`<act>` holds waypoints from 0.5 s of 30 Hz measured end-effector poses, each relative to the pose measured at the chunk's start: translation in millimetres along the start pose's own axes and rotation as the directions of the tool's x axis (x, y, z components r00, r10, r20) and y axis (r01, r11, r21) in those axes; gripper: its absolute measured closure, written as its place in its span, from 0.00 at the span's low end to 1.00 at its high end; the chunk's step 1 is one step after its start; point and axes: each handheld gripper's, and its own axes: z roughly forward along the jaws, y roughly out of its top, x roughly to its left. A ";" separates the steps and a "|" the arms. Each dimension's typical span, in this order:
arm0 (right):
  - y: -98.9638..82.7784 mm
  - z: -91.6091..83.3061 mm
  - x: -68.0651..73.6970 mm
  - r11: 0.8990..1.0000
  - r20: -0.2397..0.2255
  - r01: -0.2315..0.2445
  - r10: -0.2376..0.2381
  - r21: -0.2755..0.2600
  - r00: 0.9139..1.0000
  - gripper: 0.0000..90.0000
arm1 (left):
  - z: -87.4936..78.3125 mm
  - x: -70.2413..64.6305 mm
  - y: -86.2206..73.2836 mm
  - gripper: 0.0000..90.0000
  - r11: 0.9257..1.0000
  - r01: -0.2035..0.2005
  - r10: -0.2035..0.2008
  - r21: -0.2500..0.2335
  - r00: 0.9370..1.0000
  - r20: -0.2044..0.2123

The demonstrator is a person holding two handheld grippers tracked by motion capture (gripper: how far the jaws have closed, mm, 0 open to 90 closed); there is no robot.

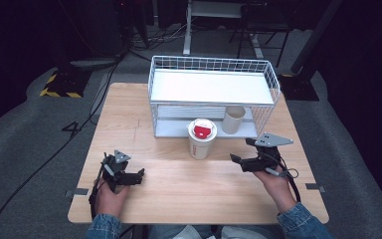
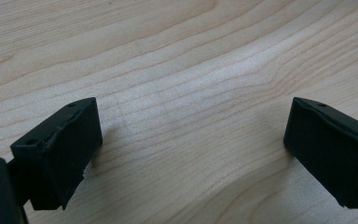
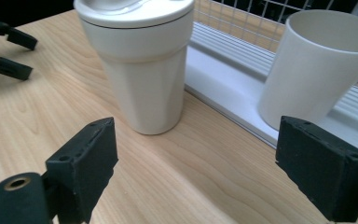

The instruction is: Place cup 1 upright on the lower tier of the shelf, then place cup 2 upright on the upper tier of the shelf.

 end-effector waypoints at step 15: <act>-0.6 8.1 15.8 0.997 -0.053 0.071 -0.071 -0.004 0.996 0.07 | 0.0 0.0 0.1 0.05 1.000 0.001 -0.001 0.001 1.000 -0.002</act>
